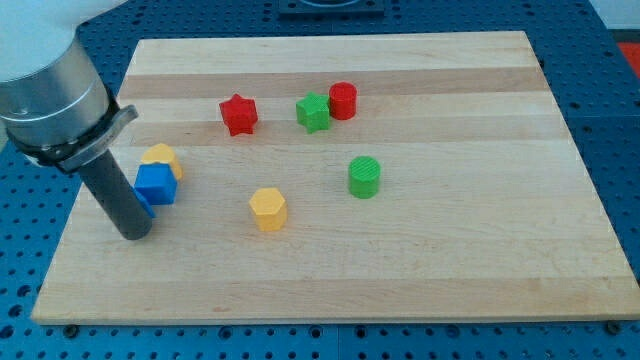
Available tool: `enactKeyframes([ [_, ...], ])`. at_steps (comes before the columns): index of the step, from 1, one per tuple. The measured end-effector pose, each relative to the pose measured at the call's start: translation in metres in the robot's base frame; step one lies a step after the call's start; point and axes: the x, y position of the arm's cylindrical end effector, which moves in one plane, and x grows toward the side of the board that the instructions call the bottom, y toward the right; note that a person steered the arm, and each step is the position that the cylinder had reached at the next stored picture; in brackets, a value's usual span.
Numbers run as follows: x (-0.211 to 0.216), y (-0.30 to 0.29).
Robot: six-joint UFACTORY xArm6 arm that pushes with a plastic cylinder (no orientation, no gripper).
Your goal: Point at center left
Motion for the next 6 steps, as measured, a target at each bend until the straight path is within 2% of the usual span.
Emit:
enactKeyframes([
  [1, 0.000, -0.004],
  [2, 0.023, 0.005],
  [3, 0.065, 0.025],
  [4, 0.090, 0.011],
  [5, 0.076, -0.026],
  [6, 0.019, -0.055],
])
